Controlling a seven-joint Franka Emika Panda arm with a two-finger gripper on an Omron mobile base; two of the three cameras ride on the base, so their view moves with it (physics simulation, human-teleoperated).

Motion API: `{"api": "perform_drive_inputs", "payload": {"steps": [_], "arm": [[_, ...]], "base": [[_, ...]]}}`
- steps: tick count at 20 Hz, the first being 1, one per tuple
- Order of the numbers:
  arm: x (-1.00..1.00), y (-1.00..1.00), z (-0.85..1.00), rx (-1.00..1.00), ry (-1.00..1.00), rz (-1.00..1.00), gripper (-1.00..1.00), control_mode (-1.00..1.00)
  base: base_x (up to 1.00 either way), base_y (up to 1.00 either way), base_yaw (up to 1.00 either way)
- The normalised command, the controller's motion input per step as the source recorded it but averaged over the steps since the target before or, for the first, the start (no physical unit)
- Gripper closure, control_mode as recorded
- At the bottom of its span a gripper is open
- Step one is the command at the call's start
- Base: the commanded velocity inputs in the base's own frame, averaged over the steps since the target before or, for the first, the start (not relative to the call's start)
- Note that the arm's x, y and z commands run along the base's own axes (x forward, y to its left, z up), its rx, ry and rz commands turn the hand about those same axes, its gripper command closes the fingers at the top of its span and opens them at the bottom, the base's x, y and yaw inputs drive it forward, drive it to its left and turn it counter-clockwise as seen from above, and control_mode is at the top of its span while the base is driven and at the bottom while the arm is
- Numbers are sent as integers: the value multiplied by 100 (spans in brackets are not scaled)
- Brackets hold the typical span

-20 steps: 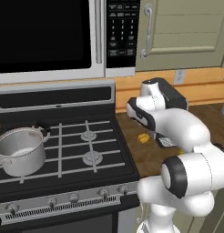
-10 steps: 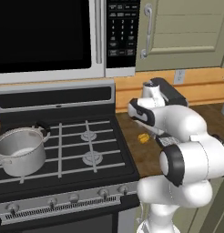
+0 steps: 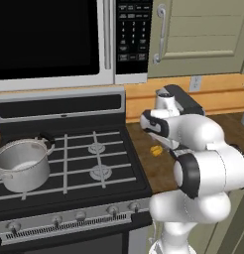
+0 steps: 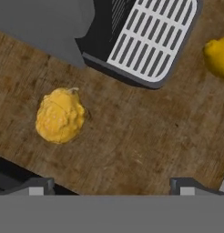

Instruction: Put the lemon and squash in the pot. Retrieve the spatula and lightly stir the vegetables in the pot.

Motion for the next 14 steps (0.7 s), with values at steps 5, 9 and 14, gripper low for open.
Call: {"api": "perform_drive_inputs", "payload": {"steps": [5,9,14], "arm": [[20,-1,-27,1,0,0,-100,-100],[19,-2,-26,0,0,0,-100,-100],[17,0,-15,1,0,0,-100,-100]], "base": [[0,0,0],[0,0,0],[0,0,0]]}}
